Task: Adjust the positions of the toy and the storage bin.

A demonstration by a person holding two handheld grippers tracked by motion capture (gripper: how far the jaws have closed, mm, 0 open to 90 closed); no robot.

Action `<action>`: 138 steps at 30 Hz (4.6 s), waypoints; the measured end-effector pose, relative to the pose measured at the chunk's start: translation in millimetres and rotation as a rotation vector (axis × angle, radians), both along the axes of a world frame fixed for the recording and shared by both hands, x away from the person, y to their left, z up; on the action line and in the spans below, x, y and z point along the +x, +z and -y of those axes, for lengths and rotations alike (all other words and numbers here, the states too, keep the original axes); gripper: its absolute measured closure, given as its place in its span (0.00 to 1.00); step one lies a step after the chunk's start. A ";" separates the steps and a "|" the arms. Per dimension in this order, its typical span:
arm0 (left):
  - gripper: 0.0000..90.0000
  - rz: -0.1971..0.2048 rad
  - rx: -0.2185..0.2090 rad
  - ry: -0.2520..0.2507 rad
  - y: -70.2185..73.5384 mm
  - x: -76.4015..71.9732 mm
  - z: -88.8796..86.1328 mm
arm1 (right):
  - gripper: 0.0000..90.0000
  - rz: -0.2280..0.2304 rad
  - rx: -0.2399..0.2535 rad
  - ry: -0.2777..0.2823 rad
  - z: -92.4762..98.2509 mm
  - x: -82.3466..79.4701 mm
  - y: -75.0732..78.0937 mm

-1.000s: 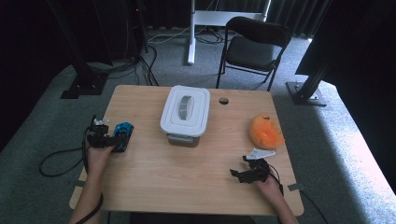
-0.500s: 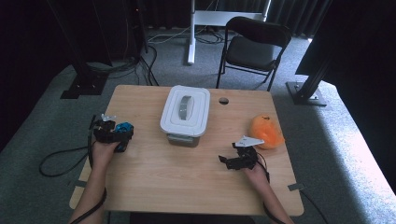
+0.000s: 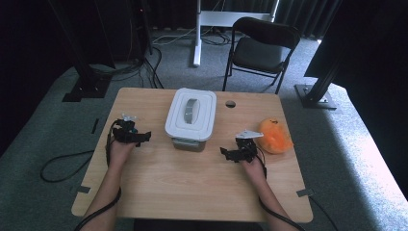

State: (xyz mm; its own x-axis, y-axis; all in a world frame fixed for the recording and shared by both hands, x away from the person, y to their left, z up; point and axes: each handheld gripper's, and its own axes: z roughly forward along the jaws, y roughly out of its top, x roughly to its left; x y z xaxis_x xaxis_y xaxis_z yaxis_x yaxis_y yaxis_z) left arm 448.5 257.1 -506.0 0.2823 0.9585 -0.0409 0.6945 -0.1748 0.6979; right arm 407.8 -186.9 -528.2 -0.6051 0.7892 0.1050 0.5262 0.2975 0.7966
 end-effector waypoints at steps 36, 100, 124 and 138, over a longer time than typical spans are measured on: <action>0.00 0.029 -0.025 -0.108 -2.3 48.2 60.8 | 0.13 -0.029 0.048 -0.162 -36.0 75.4 6.9; 0.05 0.059 0.018 -0.188 2.3 -46.0 82.4 | 0.23 0.011 -0.009 0.146 -22.6 -5.4 23.5; 0.06 0.090 0.037 -0.206 1.5 -110.7 79.8 | 0.22 0.008 -0.011 0.288 -20.3 -40.8 23.2; 0.01 0.073 -0.003 -0.156 -6.7 -82.1 66.9 | 0.15 -0.006 -0.033 0.153 -3.8 -25.1 8.3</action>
